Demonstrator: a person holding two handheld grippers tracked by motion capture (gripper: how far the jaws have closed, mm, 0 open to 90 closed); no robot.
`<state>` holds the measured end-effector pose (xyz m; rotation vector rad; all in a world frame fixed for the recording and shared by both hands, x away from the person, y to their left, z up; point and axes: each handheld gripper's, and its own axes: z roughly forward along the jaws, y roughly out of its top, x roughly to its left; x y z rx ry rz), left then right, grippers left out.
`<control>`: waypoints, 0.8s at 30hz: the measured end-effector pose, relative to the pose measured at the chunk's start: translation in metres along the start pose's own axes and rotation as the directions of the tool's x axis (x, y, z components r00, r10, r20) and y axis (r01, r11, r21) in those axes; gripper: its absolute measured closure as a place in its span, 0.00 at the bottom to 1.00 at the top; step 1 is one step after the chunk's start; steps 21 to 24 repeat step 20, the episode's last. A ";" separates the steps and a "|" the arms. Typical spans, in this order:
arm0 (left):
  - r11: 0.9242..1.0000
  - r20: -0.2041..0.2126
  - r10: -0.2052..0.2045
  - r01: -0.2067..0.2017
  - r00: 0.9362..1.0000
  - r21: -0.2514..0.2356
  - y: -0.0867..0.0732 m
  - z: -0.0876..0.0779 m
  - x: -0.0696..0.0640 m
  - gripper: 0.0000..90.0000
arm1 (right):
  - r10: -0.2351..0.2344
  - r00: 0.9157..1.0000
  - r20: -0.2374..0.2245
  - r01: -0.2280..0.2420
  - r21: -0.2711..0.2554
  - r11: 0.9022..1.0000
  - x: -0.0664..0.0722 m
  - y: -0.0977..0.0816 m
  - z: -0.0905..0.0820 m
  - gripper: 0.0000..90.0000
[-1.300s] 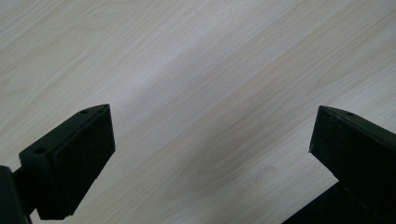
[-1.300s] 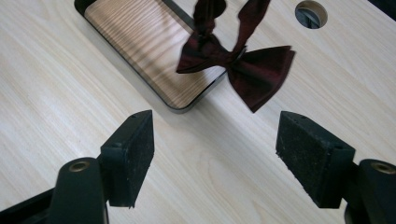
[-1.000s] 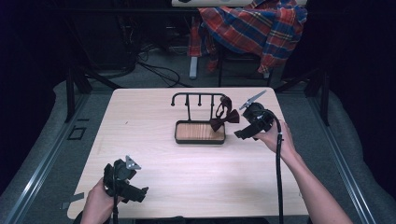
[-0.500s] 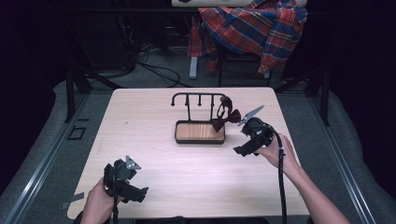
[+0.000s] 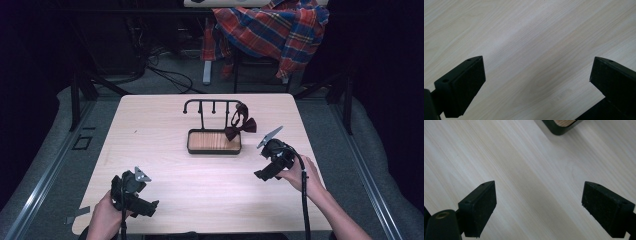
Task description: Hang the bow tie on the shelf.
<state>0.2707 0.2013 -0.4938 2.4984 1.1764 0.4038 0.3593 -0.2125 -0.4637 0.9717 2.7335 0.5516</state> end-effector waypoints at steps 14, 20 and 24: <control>1.000 -0.003 0.006 -0.006 1.000 0.001 0.000 0.000 0.000 0.00 | -0.017 0.999 -0.032 0.021 0.124 0.992 0.006 -0.028 0.027 0.14; 1.000 -0.004 0.006 -0.006 1.000 0.004 0.001 0.000 -0.001 0.00 | -0.001 1.000 -0.014 0.002 0.097 0.995 0.001 -0.029 0.024 0.16; 1.000 -0.004 0.006 -0.006 1.000 0.004 0.001 0.000 -0.001 0.00 | -0.001 1.000 -0.014 0.002 0.097 0.995 0.001 -0.029 0.024 0.16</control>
